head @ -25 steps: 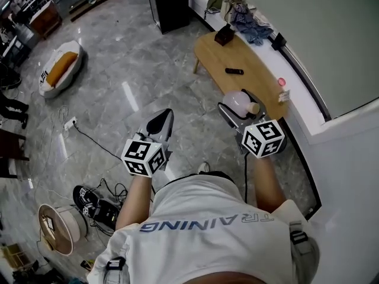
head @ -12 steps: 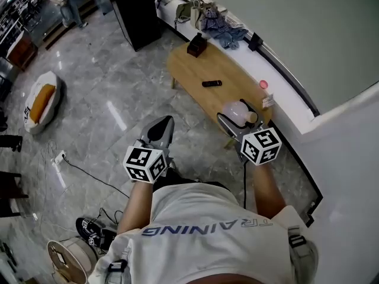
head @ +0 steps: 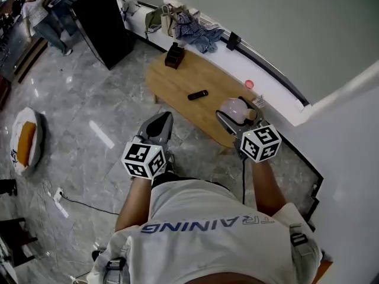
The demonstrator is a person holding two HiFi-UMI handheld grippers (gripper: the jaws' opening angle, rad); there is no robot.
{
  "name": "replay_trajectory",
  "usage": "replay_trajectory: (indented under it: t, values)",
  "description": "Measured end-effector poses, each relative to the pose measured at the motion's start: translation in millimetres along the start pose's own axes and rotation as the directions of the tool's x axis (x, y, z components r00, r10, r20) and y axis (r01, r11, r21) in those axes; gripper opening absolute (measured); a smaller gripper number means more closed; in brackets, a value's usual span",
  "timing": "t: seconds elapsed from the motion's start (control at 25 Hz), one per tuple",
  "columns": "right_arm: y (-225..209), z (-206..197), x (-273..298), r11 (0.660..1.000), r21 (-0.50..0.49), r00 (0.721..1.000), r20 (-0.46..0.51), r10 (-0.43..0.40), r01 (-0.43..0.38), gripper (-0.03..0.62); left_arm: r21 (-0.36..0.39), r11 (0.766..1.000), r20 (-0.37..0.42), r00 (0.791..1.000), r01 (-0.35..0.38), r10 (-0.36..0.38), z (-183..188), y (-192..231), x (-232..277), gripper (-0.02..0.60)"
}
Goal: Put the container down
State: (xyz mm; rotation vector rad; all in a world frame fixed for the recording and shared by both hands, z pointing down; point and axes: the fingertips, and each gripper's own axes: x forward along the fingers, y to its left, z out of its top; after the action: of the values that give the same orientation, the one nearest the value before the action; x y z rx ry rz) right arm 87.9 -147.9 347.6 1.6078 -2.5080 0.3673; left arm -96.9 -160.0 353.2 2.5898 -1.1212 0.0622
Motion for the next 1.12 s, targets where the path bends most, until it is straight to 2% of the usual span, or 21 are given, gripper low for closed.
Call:
replay_trajectory:
  t: [0.28,0.52,0.88,1.12]
  values:
    - [-13.3,37.6,78.4,0.995,0.02,0.995,0.026,-0.1,0.1,0.417,0.024,0.994,-0.025,0.994,0.105,-0.105,41.4,78.1,60.1,0.002]
    - [-27.4,42.4,130.5,0.984,0.072,0.986,0.015,-0.165,0.164,0.417,0.02,0.985,-0.073,0.983,0.17,-0.169,54.8,129.4,108.7,0.003]
    - [-84.1,-2.1,153.7,0.958,0.142,0.967,-0.075,-0.242,0.25,0.416,-0.012,0.975,-0.175,0.96,0.221,-0.22,28.1,139.0,184.3,0.003]
    - [-141.2,-44.4,168.6,0.951,0.183,0.966,-0.115,-0.231,0.25,0.417,0.0,0.983,-0.236,0.955,0.185,-0.18,7.1,133.1,241.7,0.002]
